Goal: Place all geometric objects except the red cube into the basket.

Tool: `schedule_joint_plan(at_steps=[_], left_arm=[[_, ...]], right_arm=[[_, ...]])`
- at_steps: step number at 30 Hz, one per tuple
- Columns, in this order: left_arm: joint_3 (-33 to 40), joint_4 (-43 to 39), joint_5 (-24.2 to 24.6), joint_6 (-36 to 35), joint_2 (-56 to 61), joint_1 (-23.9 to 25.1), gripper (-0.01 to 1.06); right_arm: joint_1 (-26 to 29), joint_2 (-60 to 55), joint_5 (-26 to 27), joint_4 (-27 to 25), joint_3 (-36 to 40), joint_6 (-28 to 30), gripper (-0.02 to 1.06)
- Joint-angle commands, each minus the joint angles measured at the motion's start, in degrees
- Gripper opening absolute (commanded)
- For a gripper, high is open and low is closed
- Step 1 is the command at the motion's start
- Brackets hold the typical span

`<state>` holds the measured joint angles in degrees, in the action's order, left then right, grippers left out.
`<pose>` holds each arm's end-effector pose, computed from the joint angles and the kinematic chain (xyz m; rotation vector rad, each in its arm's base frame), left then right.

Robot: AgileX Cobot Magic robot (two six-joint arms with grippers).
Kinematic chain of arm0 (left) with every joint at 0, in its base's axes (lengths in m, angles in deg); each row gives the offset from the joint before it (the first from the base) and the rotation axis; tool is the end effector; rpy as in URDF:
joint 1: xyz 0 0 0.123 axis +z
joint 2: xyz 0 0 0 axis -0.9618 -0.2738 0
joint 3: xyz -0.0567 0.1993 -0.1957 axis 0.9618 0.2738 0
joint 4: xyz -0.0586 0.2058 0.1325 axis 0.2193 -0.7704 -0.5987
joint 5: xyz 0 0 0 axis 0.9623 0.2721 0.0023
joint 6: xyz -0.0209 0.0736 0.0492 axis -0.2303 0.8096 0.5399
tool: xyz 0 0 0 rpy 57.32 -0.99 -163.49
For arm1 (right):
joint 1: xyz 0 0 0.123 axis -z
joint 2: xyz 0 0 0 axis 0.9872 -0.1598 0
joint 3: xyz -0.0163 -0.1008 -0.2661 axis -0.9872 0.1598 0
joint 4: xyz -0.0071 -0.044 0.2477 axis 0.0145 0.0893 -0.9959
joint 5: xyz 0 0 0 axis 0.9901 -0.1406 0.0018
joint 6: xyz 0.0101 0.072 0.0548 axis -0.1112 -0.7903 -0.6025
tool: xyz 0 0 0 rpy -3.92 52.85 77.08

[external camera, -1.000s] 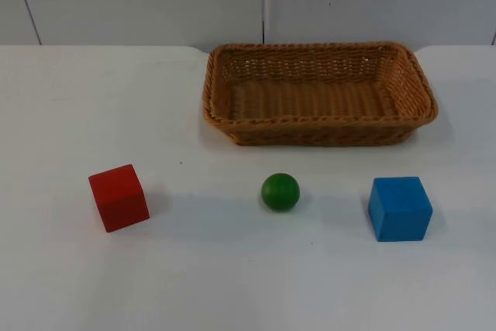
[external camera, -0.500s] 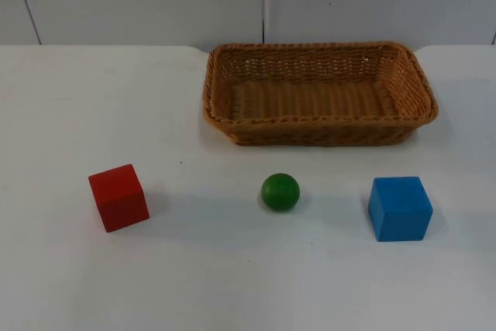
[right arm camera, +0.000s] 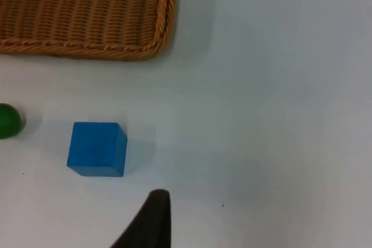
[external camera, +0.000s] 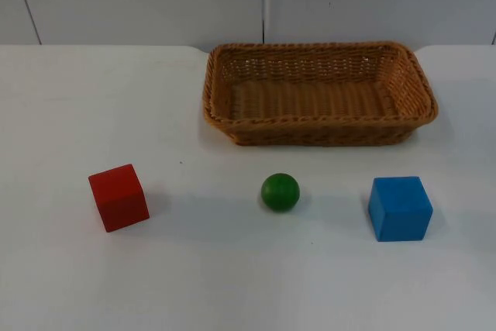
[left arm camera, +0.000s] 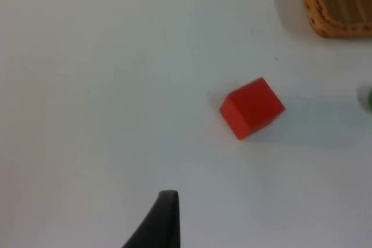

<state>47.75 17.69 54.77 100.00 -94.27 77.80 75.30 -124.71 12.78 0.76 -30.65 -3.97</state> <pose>0.1306 -0.0132 0.3056 0.0289 2.3941 -0.2599 0.1541 0.0152 0.3218 -0.0865 2.3421 0.0646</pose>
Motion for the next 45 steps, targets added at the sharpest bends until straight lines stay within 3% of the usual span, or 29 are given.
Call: schedule_joint_plan(at_steps=[1,7,11,13,14,18,19,22,27,34,45], left_arm=[[-0.4,4.3,1.0,4.5,-3.9,-0.4,1.05],[-1.6,10.2,1.0,10.5,-13.1,-2.0,0.98],[-4.9,9.5,-1.4,9.8,-21.0,-9.8,0.98],[-7.1,7.3,-4.2,7.2,-25.3,-16.2,0.98],[-7.1,7.3,-4.2,7.2,-25.3,-16.2,0.98],[-13.3,-3.8,-6.2,-3.8,-34.8,-26.8,0.98],[-13.3,-3.8,-6.2,-3.8,-34.8,-26.8,0.98],[-18.0,-10.2,-6.5,-10.3,-41.9,-33.7,0.98],[-24.5,-11.8,-7.8,-13.9,-50.7,-39.2,0.98],[-35.2,-18.5,-9.0,-24.8,-63.1,-43.4,0.98],[-46.6,-17.3,-7.3,-30.4,-75.8,-43.8,0.98]], right_arm=[[0.3,0.2,0.6,-0.1,-0.4,0.7,1.05],[0.3,0.2,0.9,-0.1,-0.4,0.7,1.05],[0.3,0.2,1.3,-0.1,-0.4,0.7,1.05],[0.3,0.2,1.3,-0.1,-0.4,0.7,1.05],[0.3,0.2,1.3,-0.1,-0.4,0.7,1.05],[0.3,0.2,1.5,0.4,-0.4,0.7,1.05],[0.3,0.2,1.5,0.4,-0.4,0.7,1.05],[0.3,0.2,1.5,0.4,-0.4,0.7,1.05],[0.3,0.2,1.5,0.4,-0.4,0.7,1.05],[0.3,0.2,2.5,0.4,1.4,0.7,1.05],[0.3,0.2,3.3,0.4,1.9,0.7,1.05]])
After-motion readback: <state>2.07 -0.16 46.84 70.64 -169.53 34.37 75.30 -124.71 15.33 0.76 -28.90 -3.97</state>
